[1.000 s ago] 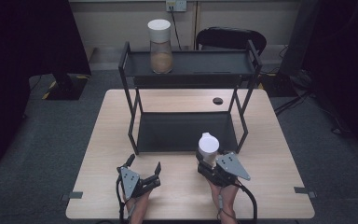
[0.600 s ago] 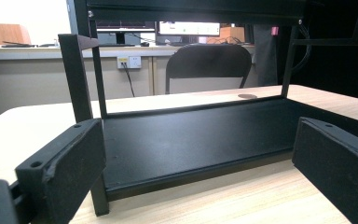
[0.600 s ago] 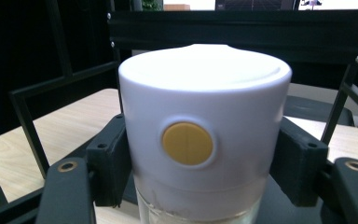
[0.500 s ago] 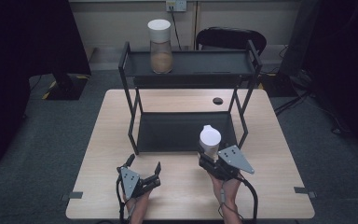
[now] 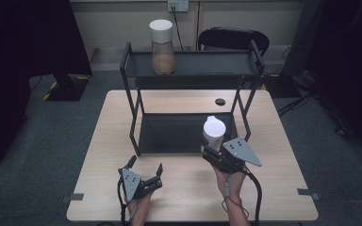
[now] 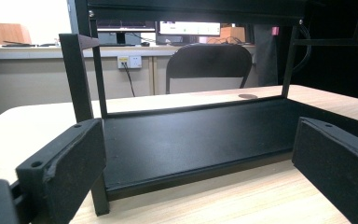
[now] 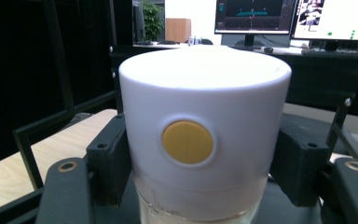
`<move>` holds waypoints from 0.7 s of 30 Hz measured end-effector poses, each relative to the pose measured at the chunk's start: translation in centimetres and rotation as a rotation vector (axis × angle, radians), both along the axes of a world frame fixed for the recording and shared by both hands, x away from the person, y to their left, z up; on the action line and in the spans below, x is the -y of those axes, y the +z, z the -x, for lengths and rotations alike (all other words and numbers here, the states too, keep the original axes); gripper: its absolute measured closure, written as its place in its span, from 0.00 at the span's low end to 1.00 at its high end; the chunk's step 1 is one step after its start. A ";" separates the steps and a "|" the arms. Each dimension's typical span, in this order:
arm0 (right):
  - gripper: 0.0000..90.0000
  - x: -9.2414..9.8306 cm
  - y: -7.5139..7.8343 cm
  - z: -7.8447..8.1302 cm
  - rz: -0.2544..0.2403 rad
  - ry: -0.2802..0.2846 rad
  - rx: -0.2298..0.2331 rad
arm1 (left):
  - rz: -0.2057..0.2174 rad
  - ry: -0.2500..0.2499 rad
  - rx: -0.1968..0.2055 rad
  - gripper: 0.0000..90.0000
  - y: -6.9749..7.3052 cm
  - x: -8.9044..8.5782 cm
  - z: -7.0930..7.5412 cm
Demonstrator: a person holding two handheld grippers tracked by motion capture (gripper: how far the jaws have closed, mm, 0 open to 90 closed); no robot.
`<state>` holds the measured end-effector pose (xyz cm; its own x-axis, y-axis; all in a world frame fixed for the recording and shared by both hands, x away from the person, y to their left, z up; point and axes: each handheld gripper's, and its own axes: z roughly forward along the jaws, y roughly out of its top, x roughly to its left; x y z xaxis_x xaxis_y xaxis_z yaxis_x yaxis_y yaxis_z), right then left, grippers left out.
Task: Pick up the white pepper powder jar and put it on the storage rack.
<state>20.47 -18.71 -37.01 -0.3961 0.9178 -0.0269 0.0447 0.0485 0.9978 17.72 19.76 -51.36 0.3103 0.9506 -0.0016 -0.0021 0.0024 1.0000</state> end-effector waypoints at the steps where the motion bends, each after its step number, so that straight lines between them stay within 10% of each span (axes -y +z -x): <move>1: 0.34 0.0 0.2 -0.1 -0.001 0.000 0.003 | 0.000 0.000 0.000 0.03 0.0 0.0 0.0; 21: 0.34 0.0 3.5 -1.1 -0.010 0.006 0.075 | -0.001 0.000 -0.001 0.03 0.0 0.0 0.0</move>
